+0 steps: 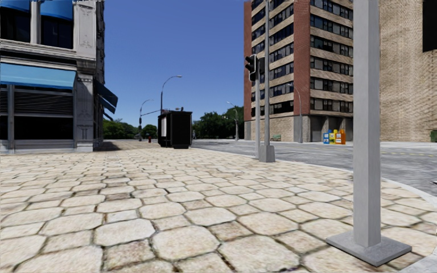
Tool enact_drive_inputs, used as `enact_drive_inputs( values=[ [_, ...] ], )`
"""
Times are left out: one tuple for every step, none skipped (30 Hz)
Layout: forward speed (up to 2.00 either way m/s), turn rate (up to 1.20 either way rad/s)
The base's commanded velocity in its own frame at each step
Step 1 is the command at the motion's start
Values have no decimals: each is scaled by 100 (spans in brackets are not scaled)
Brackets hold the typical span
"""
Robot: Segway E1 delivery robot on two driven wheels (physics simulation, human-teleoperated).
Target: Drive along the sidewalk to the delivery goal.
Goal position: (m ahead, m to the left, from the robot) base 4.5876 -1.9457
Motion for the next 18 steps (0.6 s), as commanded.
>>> enact_drive_inputs(
  values=[
    [180, -59],
    [180, -57],
    [180, -47],
    [180, -47],
    [180, -35],
    [180, -32],
    [180, -31],
    [180, -31],
    [180, -28],
    [180, -21],
    [180, -18],
    [180, -17],
    [180, -17],
    [180, -17],
    [180, -24],
    [180, -24],
    [176, -40],
    [172, -48]
  ],
)
